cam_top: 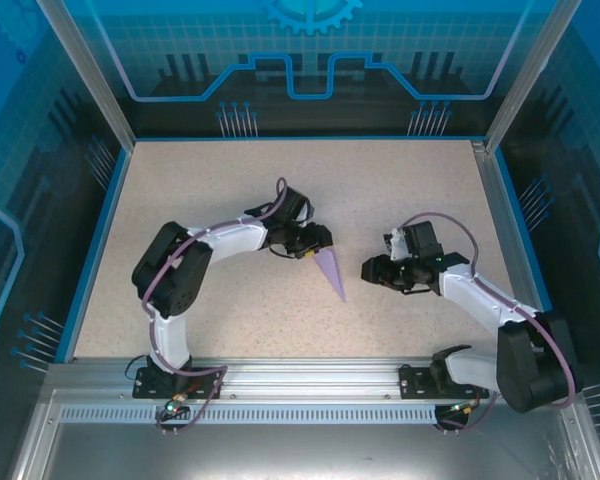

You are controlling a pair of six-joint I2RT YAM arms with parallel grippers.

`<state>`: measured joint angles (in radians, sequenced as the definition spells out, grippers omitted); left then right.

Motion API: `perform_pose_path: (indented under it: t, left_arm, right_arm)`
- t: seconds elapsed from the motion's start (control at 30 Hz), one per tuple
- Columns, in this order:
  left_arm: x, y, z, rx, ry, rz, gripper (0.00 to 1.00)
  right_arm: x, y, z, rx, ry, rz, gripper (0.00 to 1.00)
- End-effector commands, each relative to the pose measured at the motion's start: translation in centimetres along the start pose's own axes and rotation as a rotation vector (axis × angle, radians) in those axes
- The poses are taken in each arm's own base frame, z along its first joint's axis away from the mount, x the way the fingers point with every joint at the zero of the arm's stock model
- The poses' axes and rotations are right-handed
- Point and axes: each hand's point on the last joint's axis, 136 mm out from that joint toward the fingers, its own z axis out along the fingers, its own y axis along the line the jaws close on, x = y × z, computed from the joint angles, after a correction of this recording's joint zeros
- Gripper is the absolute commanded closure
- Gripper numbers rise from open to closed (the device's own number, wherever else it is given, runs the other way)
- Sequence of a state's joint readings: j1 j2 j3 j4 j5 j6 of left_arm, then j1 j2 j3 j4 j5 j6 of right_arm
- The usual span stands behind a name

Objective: Fold a paper plane with a square sheet of paper (pick it up from the middle)
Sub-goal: Fold the wing for the fifth time at the center of the table, then move a paper plane to the center of the table.

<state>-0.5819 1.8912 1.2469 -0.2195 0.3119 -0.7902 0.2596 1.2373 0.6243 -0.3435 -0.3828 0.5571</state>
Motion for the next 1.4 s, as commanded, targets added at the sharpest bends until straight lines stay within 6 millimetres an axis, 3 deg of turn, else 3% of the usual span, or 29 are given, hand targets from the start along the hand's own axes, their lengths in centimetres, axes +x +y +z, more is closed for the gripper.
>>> perform_pose_path:
  t: [0.0, 0.13, 0.23, 0.4, 0.53, 0.83, 1.0, 1.13, 1.17, 1.37]
  left_arm:
    - [1.4, 1.3, -2.0, -0.184, -0.024, -0.033, 0.44]
    - [2.8, 1.3, -0.9, -0.245, -0.004, -0.054, 0.38]
    - [2.6, 1.1, 0.0, -0.245, 0.001, -0.077, 0.26]
    - [2.1, 1.2, 0.9, -0.299, 0.023, -0.080, 0.25]
    - [2.3, 2.3, 0.6, -0.355, 0.028, -0.086, 0.29]
    - [3.4, 4.1, -1.4, -0.350, -0.011, -0.087, 0.53]
    - [3.8, 4.6, -1.6, -0.345, -0.015, -0.085, 0.55]
    - [4.1, 5.3, -1.6, -0.351, -0.014, -0.089, 0.62]
    - [4.1, 5.4, -1.6, -0.350, -0.015, -0.088, 0.63]
    - [4.3, 6.0, -1.6, -0.358, -0.011, -0.088, 0.64]
  right_arm:
    - [-1.4, -0.7, 0.2, 0.026, -0.015, 0.004, 0.54]
    - [-1.9, 1.5, 1.4, -0.113, 0.012, -0.010, 0.55]
    - [-2.0, 2.1, 2.2, -0.147, 0.034, -0.022, 0.55]
    - [-1.8, 2.5, 3.5, -0.157, 0.086, -0.038, 0.55]
    - [-1.6, 3.1, 4.5, -0.183, 0.118, -0.050, 0.56]
    - [-1.5, 3.6, 6.8, -0.152, 0.187, -0.083, 0.55]
    - [-1.4, 3.6, 7.6, -0.147, 0.222, -0.096, 0.55]
    - [-0.4, 3.4, 8.3, -0.126, 0.261, -0.113, 0.55]
    - [-1.3, 4.0, 8.4, -0.134, 0.248, -0.126, 0.54]
    - [-0.8, 4.6, 9.5, -0.144, 0.282, -0.145, 0.55]
